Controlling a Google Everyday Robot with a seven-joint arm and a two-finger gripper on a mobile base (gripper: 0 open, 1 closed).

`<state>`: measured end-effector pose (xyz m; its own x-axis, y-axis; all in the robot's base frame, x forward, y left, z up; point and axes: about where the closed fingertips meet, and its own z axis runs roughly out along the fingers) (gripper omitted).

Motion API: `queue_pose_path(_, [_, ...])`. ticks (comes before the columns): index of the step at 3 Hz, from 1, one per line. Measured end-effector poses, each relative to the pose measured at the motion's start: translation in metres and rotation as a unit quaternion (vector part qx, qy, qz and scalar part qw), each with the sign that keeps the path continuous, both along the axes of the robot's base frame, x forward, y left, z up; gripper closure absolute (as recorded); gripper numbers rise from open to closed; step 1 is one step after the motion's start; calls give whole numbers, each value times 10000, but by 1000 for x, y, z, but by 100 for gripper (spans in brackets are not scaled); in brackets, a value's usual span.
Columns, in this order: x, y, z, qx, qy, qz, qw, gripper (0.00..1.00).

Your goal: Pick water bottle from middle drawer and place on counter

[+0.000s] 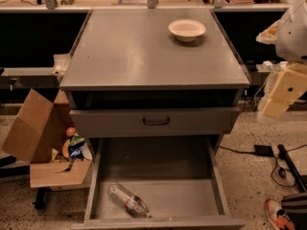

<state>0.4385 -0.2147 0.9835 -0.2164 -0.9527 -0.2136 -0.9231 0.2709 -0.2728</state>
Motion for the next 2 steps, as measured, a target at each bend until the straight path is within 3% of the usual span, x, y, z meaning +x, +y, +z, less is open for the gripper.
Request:
queue_pose_path(1, [0,0,0,0,1,0,10000,0])
queue_pose_path(2, [0,13,-31,60,130,-62,9999,0])
